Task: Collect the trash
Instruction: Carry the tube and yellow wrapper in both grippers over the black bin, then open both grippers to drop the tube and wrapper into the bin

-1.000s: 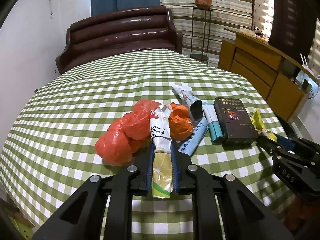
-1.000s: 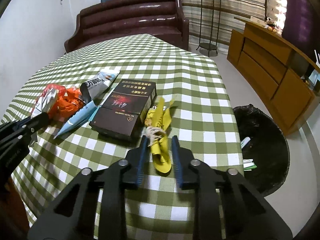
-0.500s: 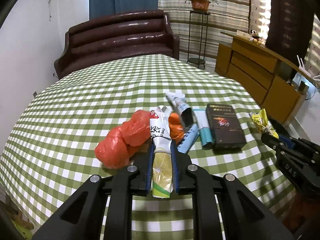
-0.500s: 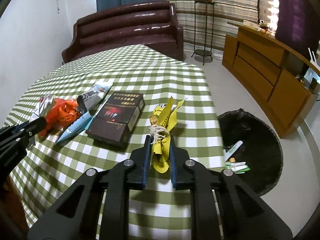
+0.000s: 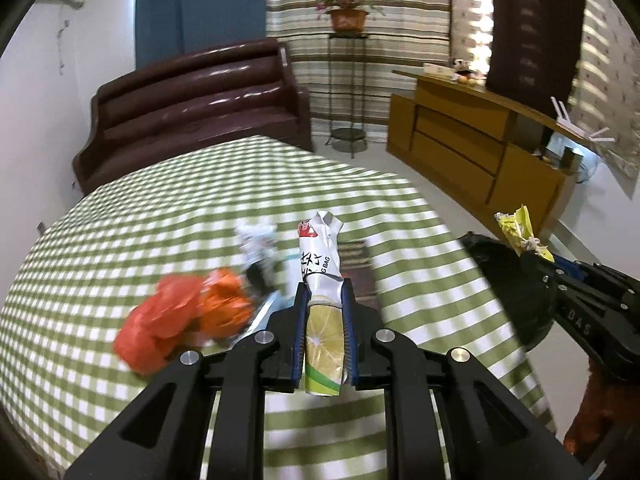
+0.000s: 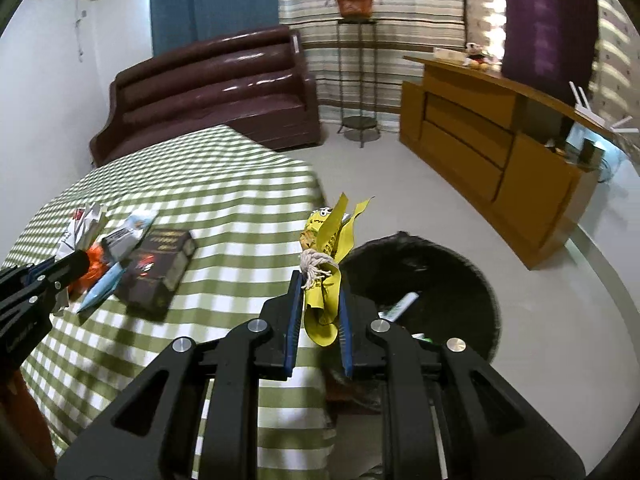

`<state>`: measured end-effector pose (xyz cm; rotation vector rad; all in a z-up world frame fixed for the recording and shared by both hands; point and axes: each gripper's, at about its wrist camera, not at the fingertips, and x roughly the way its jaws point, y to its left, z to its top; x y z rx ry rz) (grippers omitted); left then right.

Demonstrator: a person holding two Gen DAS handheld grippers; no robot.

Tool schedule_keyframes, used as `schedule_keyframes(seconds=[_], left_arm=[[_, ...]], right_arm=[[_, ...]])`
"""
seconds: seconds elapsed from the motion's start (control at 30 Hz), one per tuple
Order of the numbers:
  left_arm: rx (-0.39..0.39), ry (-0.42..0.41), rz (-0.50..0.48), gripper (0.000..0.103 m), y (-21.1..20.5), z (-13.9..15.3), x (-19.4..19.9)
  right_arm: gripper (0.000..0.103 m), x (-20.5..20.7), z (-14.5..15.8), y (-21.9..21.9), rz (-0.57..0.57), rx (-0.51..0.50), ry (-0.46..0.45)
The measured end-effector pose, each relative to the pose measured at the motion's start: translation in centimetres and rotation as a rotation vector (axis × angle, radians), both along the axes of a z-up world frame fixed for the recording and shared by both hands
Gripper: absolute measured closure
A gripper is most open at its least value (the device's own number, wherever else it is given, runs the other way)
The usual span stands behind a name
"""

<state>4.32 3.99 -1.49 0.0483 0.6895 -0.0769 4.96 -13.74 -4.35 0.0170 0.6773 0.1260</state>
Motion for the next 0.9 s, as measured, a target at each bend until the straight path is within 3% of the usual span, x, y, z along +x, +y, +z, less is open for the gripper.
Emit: schedule_keyframes(seconds=[0.43,0.9], left_arm=[[0.021,-0.004,-0.144,0.086,-8.5,-1.2,4.1],[0.058,0.05,-0.207,0.086,-13.1,-3.8,7.2]], right_arm=[[0.087,0.9,-0.6,-5.6,-0.1,0.01,-0.005],[0.087,2.7,-2.2,-8.3,-0.149,0.022,0.011]])
